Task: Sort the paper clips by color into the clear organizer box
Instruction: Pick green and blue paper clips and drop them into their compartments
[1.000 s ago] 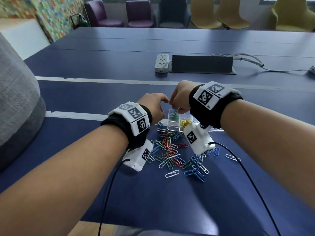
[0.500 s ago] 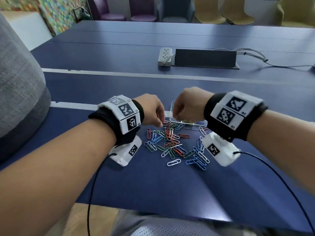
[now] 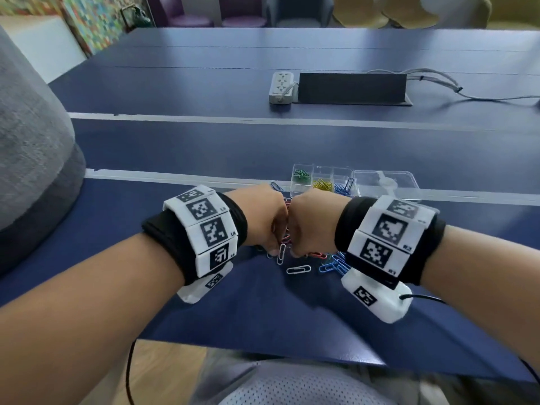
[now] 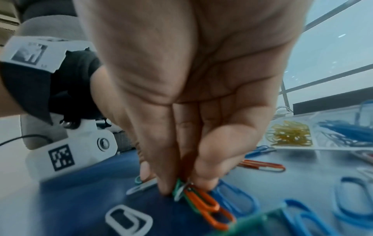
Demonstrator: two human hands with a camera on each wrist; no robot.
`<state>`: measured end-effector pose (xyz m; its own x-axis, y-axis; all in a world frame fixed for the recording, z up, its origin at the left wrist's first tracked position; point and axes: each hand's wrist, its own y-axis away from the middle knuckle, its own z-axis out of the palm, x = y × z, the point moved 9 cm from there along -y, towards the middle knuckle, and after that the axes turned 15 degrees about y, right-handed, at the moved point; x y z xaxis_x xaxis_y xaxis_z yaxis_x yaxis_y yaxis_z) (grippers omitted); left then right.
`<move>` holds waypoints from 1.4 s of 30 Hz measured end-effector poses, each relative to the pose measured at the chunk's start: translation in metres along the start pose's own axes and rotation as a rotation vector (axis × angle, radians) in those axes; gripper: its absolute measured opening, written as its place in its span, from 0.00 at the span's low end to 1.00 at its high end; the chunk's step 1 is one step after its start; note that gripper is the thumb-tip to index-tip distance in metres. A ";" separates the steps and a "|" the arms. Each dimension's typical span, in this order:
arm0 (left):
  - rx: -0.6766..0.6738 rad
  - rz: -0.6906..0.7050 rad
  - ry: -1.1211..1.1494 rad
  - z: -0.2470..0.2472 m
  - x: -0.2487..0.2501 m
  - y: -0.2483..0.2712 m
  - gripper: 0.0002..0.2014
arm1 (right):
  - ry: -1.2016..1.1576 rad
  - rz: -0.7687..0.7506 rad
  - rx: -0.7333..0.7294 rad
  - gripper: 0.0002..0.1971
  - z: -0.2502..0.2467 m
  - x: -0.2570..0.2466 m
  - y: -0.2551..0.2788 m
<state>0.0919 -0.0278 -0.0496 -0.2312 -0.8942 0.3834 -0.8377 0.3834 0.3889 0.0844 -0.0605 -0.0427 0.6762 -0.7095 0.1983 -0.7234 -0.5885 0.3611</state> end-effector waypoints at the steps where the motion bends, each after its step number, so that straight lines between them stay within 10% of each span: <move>1: 0.003 0.006 0.012 -0.001 -0.001 0.000 0.08 | -0.007 0.016 -0.008 0.11 0.002 0.004 0.000; 15: -0.031 0.120 -0.009 0.003 -0.004 0.006 0.04 | -0.746 0.138 -0.097 0.07 0.028 0.058 0.003; 28: 0.010 -0.014 0.437 -0.006 -0.022 0.017 0.12 | -0.218 -0.082 0.139 0.11 0.007 0.040 0.031; 42: 0.027 -0.037 -0.002 0.006 -0.022 0.022 0.11 | 0.010 -0.208 0.082 0.11 0.018 0.016 0.029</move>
<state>0.0755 -0.0007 -0.0541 -0.2012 -0.9082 0.3671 -0.8586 0.3439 0.3802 0.0722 -0.0960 -0.0457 0.8128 -0.5663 0.1364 -0.5772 -0.7514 0.3197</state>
